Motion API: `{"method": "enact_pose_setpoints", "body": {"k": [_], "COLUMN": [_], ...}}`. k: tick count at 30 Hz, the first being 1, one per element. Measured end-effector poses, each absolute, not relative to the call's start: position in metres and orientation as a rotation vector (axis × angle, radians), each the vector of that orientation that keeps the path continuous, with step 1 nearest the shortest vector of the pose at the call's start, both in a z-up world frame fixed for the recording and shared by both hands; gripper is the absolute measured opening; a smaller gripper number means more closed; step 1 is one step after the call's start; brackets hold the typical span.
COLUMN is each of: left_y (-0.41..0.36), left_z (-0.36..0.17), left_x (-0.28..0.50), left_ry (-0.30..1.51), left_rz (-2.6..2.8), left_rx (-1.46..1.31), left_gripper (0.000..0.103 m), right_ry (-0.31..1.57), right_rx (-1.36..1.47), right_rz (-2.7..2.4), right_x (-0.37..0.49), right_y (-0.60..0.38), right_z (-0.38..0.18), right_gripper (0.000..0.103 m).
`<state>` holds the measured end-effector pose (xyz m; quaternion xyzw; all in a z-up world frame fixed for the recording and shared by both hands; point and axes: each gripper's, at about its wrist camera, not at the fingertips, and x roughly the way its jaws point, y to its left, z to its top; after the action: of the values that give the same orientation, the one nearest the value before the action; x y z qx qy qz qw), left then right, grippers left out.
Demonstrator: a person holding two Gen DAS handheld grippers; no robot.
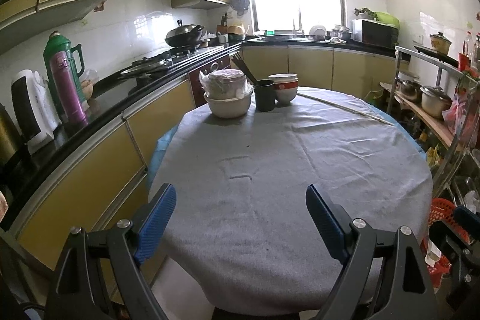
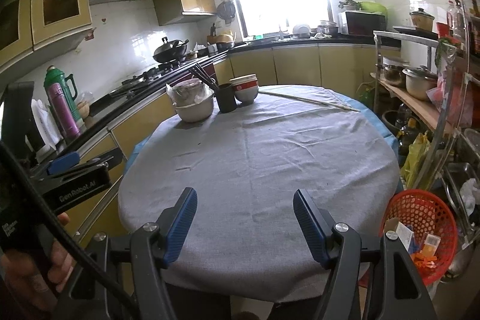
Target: Collect trash
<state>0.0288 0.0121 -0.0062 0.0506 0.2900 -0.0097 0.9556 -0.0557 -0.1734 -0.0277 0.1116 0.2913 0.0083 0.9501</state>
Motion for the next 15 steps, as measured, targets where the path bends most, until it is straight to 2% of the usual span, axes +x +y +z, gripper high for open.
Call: {"method": "enact_pose_setpoints", "body": {"k": [15], "left_y": [0.0157], "left_z": [-0.0063], "left_x": [0.0304], "left_ry": [0.610], "left_rz": [-0.019], "left_rx": [0.082], "left_gripper": [0.089], "right_ry": [0.579], "right_rx": [0.193], "right_rz": [0.022], "right_x": [-0.0602], "right_y": [-0.1640], "right_z": [-0.0279], "right_gripper": [0.071]}}
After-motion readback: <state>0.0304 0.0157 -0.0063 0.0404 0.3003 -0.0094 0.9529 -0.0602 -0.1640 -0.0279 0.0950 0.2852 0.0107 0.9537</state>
